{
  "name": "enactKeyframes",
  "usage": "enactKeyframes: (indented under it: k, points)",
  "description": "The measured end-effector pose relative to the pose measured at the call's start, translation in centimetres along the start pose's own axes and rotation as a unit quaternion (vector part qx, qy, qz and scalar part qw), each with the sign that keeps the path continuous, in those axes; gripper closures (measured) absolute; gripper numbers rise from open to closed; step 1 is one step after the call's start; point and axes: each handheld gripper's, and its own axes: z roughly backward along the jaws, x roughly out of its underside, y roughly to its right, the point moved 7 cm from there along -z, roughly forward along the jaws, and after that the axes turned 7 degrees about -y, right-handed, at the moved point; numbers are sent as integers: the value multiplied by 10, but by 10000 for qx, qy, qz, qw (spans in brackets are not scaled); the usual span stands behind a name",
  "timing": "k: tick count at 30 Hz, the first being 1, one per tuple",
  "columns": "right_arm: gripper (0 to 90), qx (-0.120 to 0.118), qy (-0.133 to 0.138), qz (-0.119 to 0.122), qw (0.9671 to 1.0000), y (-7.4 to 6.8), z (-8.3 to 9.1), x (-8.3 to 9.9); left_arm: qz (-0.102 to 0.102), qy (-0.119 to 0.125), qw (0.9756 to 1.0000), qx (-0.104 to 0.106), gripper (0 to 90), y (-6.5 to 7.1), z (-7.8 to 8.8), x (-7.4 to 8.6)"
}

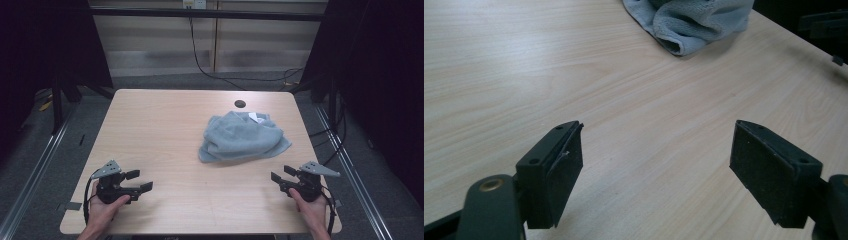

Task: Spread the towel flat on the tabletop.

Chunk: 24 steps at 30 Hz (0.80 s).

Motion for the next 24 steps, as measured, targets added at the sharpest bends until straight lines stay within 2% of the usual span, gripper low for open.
enactKeyframes:
  k: [4, 5, 7, 11, 13, 16, 19, 24]
  points:
    - [355, -92, -110, 30, 9999, -2, -2, 2, -44, -36, 10000, 5, 216, 0, 0, 0]
    - [340, -223, -164, -59, 9996, -4, -4, 2, -31, -30, 10000, 12, 216, 0, 0, 0]
    - [323, -304, -217, -100, 9993, -5, -5, 3, -67, -28, 10000, 22, 217, 1, 0, 0]
    - [320, -489, -485, 31, 9976, -13, -8, 3, -116, 46, 9999, 84, 204, 2, 1, -1]
    - [378, -669, -423, 85, 9968, -18, -4, -4, -168, 1, 9998, 52, 203, 2, 0, -1]
    - [349, -694, -262, 108, 9972, -19, 2, -15, -194, 13, 9998, 83, 204, 5, 0, -1]
    - [355, -766, -347, 244, 9962, -22, -1, -23, -221, 27, 9997, 88, 205, 6, 2, -2]
    - [341, -902, -542, 423, 9935, -27, -19, -39, -179, -44, 9998, 53, 207, 2, 0, -1]
